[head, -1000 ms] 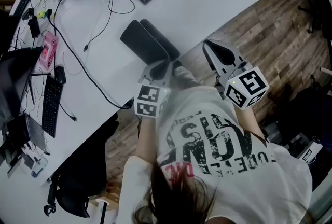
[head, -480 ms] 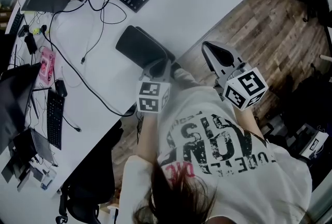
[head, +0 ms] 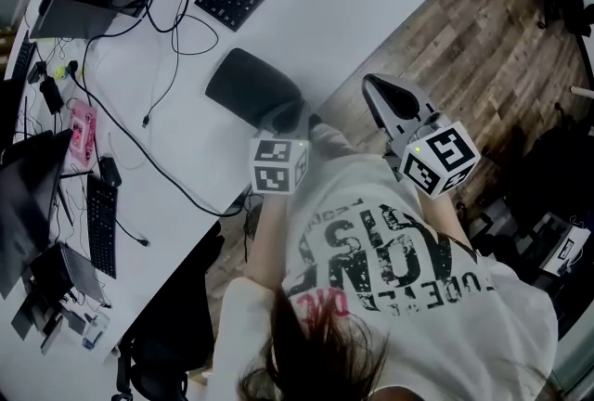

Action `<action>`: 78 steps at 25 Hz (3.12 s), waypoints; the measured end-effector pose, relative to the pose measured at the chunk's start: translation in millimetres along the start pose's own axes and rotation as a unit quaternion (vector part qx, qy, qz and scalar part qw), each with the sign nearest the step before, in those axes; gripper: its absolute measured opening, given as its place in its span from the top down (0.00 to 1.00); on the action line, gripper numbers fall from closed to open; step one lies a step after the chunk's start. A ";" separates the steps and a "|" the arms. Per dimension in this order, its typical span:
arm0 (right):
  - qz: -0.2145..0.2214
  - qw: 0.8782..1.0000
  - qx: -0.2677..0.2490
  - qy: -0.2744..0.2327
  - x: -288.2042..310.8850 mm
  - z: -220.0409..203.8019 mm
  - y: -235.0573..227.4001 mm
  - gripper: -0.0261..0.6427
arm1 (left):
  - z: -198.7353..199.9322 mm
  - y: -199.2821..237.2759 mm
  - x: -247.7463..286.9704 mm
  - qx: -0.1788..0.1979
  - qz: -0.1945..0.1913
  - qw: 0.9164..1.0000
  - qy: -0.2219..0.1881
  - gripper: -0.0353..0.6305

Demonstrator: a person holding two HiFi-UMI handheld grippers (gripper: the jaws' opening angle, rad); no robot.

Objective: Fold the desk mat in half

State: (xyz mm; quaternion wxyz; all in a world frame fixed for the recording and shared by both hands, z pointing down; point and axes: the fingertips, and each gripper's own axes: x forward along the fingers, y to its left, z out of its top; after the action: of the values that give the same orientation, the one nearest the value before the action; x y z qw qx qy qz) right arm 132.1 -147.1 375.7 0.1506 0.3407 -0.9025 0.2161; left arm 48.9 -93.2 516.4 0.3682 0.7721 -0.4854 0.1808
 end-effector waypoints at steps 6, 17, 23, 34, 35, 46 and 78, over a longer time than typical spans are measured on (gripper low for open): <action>0.005 1.000 0.000 0.007 6.2 0.9 -0.2 0.96 | 0.7 0.3 13.4 -0.010 0.002 1.000 0.010 0.92; 0.005 1.000 0.002 0.010 12.3 2.6 2.8 0.96 | -10.5 0.6 26.1 -0.006 -0.005 0.999 0.031 0.92; 0.004 1.000 0.001 0.010 13.9 2.6 5.1 0.96 | -14.9 6.5 33.7 -0.017 -0.001 0.999 0.038 0.92; 0.008 1.000 -0.002 0.011 17.3 2.5 14.8 0.96 | -13.2 3.4 34.2 -0.029 -0.017 0.999 0.038 0.87; 0.008 1.000 -0.002 0.011 17.0 2.4 14.9 0.96 | -13.2 1.6 34.5 -0.033 -0.024 0.998 0.039 0.82; -0.002 1.000 -0.003 0.007 11.9 2.5 15.0 0.96 | -11.5 -6.7 33.6 -0.026 -0.035 0.998 0.035 0.72; -0.006 1.000 -0.012 -0.007 1.2 3.9 23.8 0.96 | 32.0 1.5 -8.1 -0.048 0.004 0.997 -0.062 0.94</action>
State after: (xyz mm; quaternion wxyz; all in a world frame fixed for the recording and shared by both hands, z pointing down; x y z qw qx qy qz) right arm 114.7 -133.6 366.0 0.1502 0.3461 -0.9038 0.2019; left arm 41.3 -112.4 490.6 0.3735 0.7615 -0.5181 0.1105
